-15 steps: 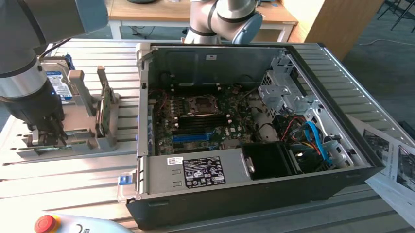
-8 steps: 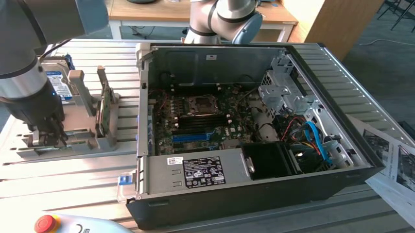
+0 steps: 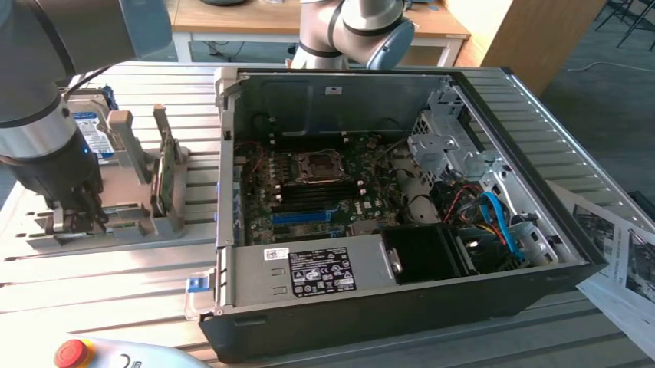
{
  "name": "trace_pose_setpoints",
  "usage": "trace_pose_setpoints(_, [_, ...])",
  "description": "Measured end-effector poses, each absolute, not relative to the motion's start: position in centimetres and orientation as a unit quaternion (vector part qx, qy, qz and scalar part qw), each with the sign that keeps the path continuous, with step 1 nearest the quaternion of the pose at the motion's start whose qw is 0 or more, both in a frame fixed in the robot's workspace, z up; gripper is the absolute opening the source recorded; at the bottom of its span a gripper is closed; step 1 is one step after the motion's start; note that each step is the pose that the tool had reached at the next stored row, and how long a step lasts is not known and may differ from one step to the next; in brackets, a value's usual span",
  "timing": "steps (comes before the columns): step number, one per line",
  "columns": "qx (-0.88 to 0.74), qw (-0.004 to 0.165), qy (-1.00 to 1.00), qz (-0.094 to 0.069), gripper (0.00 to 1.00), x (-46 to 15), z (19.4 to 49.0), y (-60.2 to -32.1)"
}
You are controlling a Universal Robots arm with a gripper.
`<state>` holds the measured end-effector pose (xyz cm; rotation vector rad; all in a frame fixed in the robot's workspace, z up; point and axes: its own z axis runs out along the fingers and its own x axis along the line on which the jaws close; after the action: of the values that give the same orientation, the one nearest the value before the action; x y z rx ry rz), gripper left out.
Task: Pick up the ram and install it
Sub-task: 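Pick up the ram and move it above insertion slot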
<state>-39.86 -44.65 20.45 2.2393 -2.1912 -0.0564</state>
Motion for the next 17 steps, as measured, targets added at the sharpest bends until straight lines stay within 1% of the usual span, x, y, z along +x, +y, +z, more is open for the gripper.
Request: trace_pose_setpoints(17, [0.715, 0.004, -0.699, -0.018, 0.24, -39.82, 20.11, -44.32])
